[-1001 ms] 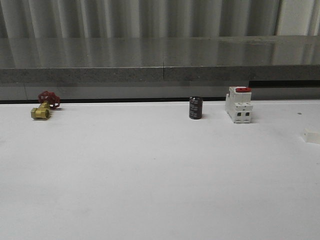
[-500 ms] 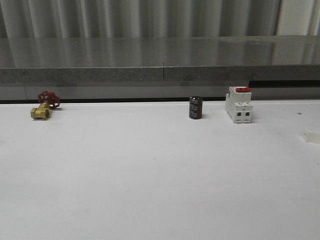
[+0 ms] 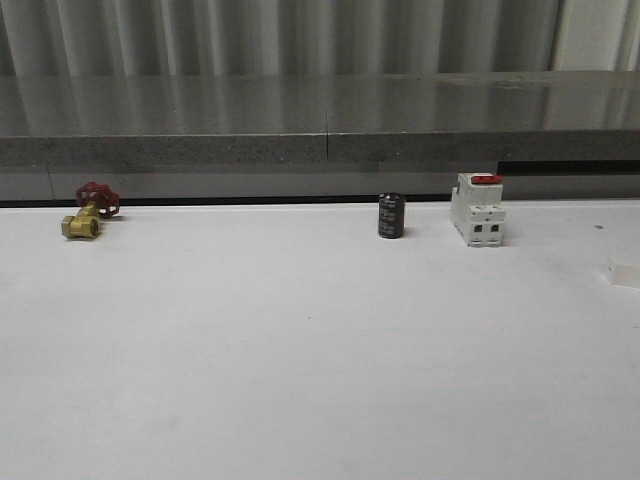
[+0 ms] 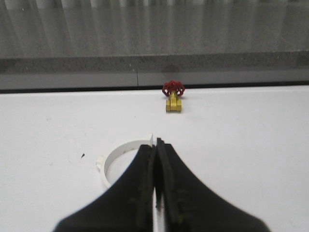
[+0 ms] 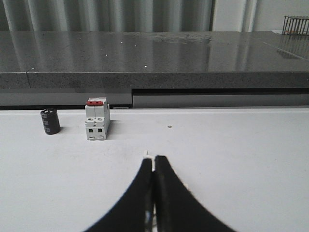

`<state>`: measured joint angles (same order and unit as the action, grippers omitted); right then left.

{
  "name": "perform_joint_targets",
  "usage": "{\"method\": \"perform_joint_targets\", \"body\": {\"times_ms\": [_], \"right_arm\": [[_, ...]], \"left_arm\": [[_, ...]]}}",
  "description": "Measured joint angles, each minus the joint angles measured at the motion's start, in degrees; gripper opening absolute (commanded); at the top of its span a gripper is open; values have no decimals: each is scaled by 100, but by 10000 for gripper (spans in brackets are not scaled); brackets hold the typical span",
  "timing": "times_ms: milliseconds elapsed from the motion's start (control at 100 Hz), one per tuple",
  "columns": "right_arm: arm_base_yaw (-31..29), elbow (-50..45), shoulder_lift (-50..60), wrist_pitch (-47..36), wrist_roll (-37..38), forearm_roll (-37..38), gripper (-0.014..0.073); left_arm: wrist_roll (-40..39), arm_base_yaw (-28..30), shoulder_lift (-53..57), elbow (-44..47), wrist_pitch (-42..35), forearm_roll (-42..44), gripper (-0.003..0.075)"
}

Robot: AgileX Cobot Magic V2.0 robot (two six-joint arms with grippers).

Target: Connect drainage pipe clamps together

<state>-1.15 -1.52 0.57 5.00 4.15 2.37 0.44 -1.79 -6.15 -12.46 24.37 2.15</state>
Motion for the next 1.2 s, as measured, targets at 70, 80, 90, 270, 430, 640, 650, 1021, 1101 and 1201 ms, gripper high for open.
{"method": "perform_joint_targets", "body": {"times_ms": [70,80,90,270,430,640,650,1021,1101,1201], "right_arm": [[0,0,0,0,0,0,-66],[0,0,0,0,0,0,-66],[0,0,0,0,0,0,-66],[0,0,0,-5,0,0,-66],[0,0,0,-5,0,0,-66],[0,0,0,-5,0,0,-66],[0,0,0,-5,0,0,-66],[0,0,0,-5,0,0,-66],[0,0,0,-5,0,0,-66],[0,0,0,-5,0,0,-66]], "left_arm": [[0,0,-278,-201,357,0,-21],[0,0,-334,-239,434,0,-21],[0,0,-363,-258,469,0,-21],[0,0,-1072,-706,1067,10,-21],[0,0,-1790,-953,1099,10,-20],[0,0,-3050,-1418,1181,-12,209],[0,0,-3096,-1442,1181,-12,239],[0,142,-5706,-3218,1807,-2,480],[0,293,-6248,-3598,2055,68,480],[46,541,-6923,-4037,2254,154,480]]}}
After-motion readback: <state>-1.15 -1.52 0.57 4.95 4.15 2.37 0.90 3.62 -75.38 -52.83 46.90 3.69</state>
